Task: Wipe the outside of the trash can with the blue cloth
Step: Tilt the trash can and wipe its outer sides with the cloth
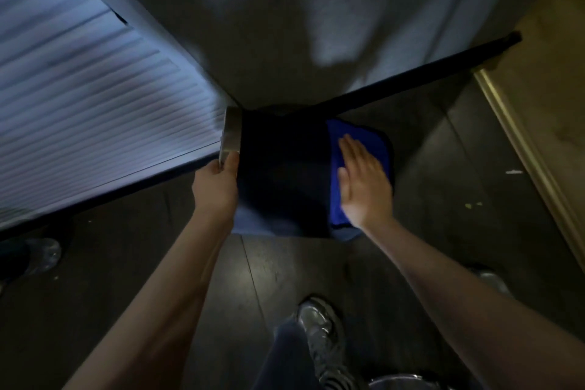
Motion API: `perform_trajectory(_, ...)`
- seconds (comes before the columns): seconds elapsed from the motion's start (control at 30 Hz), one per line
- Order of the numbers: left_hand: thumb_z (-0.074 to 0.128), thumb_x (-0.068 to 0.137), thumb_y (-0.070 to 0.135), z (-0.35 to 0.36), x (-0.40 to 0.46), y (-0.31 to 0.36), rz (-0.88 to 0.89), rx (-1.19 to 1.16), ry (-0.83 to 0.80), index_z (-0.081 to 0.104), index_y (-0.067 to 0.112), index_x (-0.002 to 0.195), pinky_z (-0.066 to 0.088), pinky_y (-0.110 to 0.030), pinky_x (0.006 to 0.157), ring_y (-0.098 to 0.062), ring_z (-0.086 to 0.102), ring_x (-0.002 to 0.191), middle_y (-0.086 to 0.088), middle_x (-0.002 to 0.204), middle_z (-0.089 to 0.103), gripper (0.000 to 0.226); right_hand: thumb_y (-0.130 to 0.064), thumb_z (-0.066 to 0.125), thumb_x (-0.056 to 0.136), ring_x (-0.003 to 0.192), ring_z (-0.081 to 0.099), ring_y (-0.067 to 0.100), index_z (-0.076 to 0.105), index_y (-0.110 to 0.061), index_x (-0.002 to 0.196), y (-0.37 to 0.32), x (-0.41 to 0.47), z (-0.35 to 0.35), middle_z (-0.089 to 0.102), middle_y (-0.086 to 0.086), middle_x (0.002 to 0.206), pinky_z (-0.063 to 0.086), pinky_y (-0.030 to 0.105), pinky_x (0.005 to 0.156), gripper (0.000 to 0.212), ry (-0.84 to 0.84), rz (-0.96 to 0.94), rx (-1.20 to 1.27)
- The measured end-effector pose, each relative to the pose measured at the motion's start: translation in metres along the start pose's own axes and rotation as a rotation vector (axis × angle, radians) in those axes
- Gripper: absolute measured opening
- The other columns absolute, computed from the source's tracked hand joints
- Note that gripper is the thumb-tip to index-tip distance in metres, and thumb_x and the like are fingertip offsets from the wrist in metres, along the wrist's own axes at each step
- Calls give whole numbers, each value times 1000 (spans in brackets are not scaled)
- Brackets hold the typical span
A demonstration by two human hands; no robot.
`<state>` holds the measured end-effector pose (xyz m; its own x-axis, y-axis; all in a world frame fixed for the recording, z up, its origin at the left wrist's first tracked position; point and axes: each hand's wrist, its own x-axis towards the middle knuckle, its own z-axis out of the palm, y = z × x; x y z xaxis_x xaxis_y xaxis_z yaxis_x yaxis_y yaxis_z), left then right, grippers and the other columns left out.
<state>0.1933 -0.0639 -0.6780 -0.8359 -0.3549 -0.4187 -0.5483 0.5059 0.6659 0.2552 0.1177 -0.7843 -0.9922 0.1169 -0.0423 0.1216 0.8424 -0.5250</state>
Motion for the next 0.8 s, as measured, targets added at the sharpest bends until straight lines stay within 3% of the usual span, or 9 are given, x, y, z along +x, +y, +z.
perform_trajectory(0.13,51,90,31,8,-2,10,-21,9,21,64,2,87,48,-44,83,-40,60,94,-30,100,64,32,-22,29,96,137,31,22,32,-7,140,-20,19,11,36,8,149,21,37,112,47,44,348,64)
perform_trajectory(0.2,50,91,34,13,-3,16,9,49,31,64,-3,98,48,-46,91,-43,59,106,-32,110,63,40,-24,28,96,138,30,23,33,-9,140,-64,35,14,37,8,148,19,39,111,47,99,540,157)
perform_trajectory(0.27,49,92,35,16,-3,19,46,95,27,63,-5,97,49,-42,83,-40,61,96,-29,99,65,43,-27,28,93,132,40,25,42,-10,135,-106,40,14,47,8,142,29,40,107,48,165,452,195)
perform_trajectory(0.37,48,93,30,16,-1,21,14,50,-11,60,3,82,45,-29,59,-20,54,64,-10,71,58,31,-29,27,89,123,52,23,49,-12,130,-134,38,8,56,5,134,42,38,101,50,193,221,133)
perform_trajectory(0.47,50,92,31,10,4,13,-74,-43,-13,62,6,92,52,-38,82,-30,61,86,-19,95,64,28,-30,29,90,129,46,23,41,-14,136,-113,28,8,48,4,141,39,38,104,50,47,-116,88)
perform_trajectory(0.53,50,92,34,3,4,4,-87,-39,-3,63,0,102,46,-36,82,-33,58,88,-25,101,62,38,-29,33,89,129,45,23,39,-14,138,-80,23,11,45,5,143,38,36,104,51,8,-330,30)
perform_trajectory(0.67,54,88,38,-6,2,-10,-107,-81,-22,55,12,64,37,-37,70,-19,43,60,-6,62,46,36,-26,30,92,127,48,26,43,-8,134,-19,12,7,48,10,140,39,36,104,48,5,-185,10)
perform_trajectory(0.73,55,88,38,-7,2,-12,-122,-104,-29,60,6,71,37,-37,71,-20,44,62,-3,61,45,36,-27,25,93,127,48,26,43,-7,134,-8,11,5,49,11,139,38,38,105,50,7,-86,7)
perform_trajectory(0.8,54,89,37,-8,2,-13,-119,-118,-30,61,-7,99,38,-36,71,-20,45,62,-2,63,46,46,-27,26,94,128,46,25,44,-8,134,-9,20,5,49,11,139,35,37,106,48,38,6,-1)
